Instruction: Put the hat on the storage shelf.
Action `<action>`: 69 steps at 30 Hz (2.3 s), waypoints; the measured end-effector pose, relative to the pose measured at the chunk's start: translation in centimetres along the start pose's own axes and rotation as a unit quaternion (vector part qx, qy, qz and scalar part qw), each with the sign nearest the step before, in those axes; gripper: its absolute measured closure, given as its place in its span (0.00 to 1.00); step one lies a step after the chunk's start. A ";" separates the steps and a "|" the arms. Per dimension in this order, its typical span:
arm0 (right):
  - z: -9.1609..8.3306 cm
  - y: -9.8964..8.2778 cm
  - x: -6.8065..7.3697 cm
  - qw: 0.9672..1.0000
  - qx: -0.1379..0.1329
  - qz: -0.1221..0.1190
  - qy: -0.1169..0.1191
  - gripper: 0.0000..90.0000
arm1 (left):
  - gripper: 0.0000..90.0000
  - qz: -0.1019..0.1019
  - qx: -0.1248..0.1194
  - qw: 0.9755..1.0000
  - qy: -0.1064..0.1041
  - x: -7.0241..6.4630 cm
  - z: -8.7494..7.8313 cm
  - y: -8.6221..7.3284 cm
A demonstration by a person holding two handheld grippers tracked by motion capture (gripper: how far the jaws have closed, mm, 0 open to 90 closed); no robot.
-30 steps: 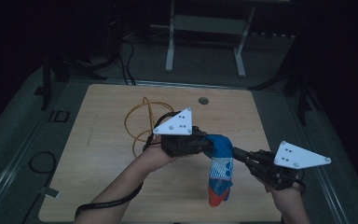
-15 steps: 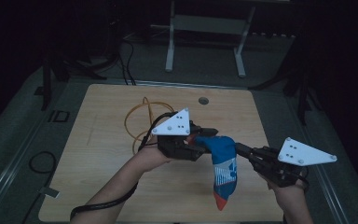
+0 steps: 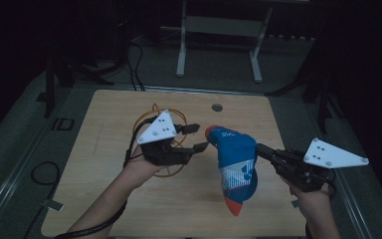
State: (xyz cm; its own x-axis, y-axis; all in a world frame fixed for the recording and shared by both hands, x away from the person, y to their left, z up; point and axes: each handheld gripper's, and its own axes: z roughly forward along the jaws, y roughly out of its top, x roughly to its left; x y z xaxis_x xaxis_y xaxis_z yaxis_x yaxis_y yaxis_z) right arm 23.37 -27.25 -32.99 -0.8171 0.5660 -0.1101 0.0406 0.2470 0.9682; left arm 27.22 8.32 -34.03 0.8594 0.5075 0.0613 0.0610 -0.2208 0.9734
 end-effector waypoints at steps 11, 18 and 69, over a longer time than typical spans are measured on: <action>0.9 1.8 -0.9 1.000 -0.008 -0.004 -0.011 1.00 | 0.18 -0.035 -0.015 0.998 0.049 0.7 -6.0 -4.8; 2.6 3.5 -1.4 1.000 -0.008 -0.007 -0.005 1.00 | 0.03 -0.054 -0.005 0.994 0.097 0.3 -8.4 -9.5; 24.5 7.1 0.5 0.991 0.117 -0.016 0.065 1.00 | 0.03 -0.121 0.007 0.960 0.252 -1.0 -11.1 -23.2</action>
State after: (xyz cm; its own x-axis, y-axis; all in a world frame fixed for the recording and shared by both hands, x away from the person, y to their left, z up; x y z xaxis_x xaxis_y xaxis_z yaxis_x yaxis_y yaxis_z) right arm 37.33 -5.92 -31.70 -0.8868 0.4523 -0.0951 0.1334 0.4473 0.8844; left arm 19.29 22.17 -54.24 0.4654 0.8828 -0.0638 0.2384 -0.0557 0.9696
